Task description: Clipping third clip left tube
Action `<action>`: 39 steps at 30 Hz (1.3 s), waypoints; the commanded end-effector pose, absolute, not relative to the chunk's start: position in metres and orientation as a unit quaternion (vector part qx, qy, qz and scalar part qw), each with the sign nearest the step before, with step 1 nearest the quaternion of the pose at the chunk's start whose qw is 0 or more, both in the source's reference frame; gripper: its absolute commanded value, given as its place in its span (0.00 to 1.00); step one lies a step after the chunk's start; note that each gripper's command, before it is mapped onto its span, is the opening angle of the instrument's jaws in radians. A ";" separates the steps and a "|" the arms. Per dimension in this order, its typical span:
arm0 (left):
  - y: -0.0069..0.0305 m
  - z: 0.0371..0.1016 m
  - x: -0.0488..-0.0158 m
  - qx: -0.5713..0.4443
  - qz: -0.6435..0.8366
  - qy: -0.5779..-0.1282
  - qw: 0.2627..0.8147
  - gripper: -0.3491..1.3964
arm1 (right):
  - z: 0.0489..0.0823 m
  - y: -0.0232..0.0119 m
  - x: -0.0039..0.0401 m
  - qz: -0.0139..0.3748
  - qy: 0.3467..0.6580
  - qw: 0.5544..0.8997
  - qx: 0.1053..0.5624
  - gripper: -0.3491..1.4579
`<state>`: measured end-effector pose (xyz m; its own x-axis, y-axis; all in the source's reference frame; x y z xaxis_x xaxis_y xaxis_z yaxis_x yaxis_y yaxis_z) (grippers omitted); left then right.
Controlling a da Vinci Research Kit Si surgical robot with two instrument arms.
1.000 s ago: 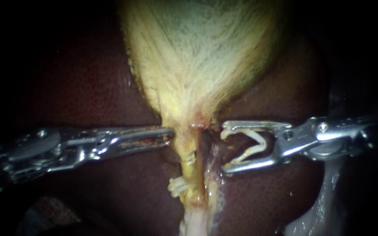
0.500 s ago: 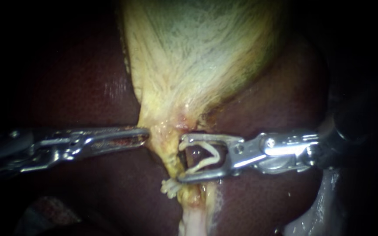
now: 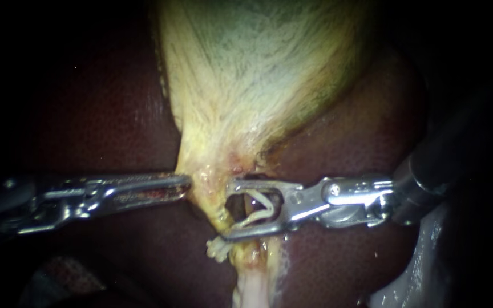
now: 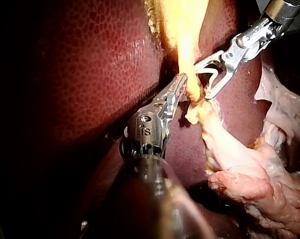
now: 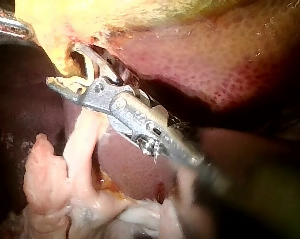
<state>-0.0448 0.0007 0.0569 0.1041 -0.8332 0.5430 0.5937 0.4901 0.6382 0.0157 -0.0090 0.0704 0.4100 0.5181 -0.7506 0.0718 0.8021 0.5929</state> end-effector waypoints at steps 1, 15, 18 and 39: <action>0.0007 0.0568 -0.0449 0.130 -0.488 -0.458 0.731 0.00 | 0.0705 -0.0093 0.0160 0.139 0.525 0.791 0.283 0.52; 0.0012 0.0569 -0.0464 0.129 -0.490 -0.457 0.730 0.00 | 0.0697 -0.0107 0.0193 0.125 0.526 0.787 0.299 0.52; 0.0012 0.0569 -0.0465 0.129 -0.491 -0.457 0.730 0.00 | 0.0692 -0.0101 0.0191 0.126 0.526 0.786 0.301 0.52; 0.0012 0.0571 -0.0469 0.130 -0.490 -0.458 0.730 0.00 | 0.0673 -0.0079 0.0180 0.168 0.511 0.774 0.335 0.42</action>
